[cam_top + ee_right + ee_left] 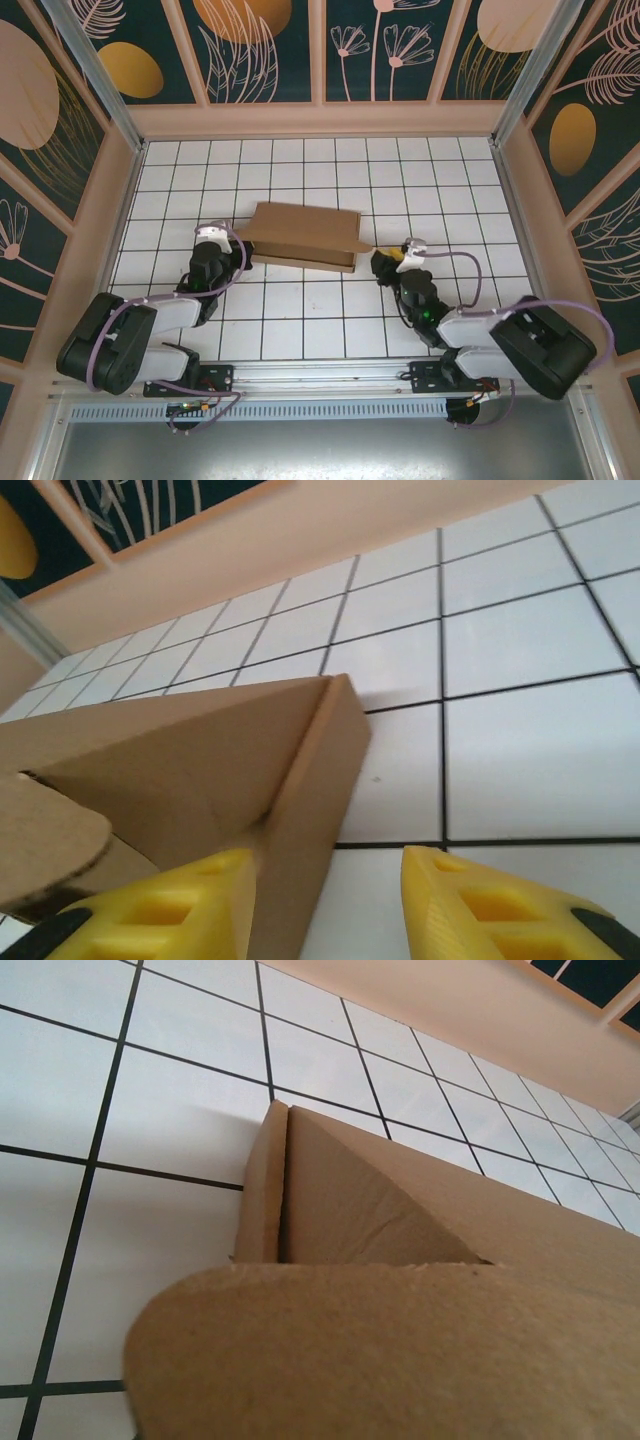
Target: Fold the paper box
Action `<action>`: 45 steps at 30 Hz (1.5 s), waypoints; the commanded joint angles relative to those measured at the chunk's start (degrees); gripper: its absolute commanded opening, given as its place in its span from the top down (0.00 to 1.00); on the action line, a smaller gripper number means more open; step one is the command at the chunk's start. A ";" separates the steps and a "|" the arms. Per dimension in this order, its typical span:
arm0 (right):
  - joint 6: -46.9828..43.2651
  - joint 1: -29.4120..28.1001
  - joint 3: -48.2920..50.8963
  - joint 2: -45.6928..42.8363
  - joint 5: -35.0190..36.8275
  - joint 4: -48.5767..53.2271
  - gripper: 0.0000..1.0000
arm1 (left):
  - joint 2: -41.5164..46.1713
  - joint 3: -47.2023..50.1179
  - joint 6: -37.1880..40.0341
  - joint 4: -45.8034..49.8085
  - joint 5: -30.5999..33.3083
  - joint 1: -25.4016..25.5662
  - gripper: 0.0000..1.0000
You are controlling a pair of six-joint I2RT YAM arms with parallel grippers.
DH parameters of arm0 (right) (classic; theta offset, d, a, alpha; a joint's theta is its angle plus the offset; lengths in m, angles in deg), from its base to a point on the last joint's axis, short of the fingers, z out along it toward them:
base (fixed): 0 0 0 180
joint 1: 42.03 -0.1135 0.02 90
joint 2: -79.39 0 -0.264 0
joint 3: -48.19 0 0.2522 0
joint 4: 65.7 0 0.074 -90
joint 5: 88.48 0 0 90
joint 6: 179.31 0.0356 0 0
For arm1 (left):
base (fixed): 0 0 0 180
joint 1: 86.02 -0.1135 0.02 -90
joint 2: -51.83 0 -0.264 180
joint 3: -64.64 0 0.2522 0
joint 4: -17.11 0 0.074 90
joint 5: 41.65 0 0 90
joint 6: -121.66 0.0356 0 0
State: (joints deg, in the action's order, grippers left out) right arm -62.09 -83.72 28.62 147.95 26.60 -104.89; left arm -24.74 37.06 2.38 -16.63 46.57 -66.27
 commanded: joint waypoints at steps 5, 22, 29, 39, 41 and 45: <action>5.36 10.01 -10.06 -12.37 -3.23 27.83 0.82 | -0.40 -1.80 1.74 1.94 0.89 1.59 0.95; 20.45 26.06 -41.40 16.82 -53.29 48.73 0.57 | 0.55 -2.64 4.09 3.91 0.71 2.49 0.94; 27.02 24.51 -39.55 18.69 -57.24 44.29 0.57 | -0.01 -3.05 4.08 3.91 -0.55 2.49 0.94; 30.61 20.84 -39.20 22.07 -57.79 39.91 0.58 | 0.17 -3.27 3.66 4.13 -2.09 2.66 0.94; 29.90 20.85 -39.20 23.01 -56.67 40.06 0.61 | -0.19 -3.24 3.61 4.24 -2.64 2.84 0.93; 26.69 21.30 -38.71 23.38 -51.26 41.84 0.72 | 0.31 -2.04 2.29 3.99 -3.36 2.85 0.82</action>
State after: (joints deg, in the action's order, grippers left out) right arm -33.43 -62.28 -11.03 170.52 -28.24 -63.29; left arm -24.57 35.11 5.15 -12.83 45.87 -64.04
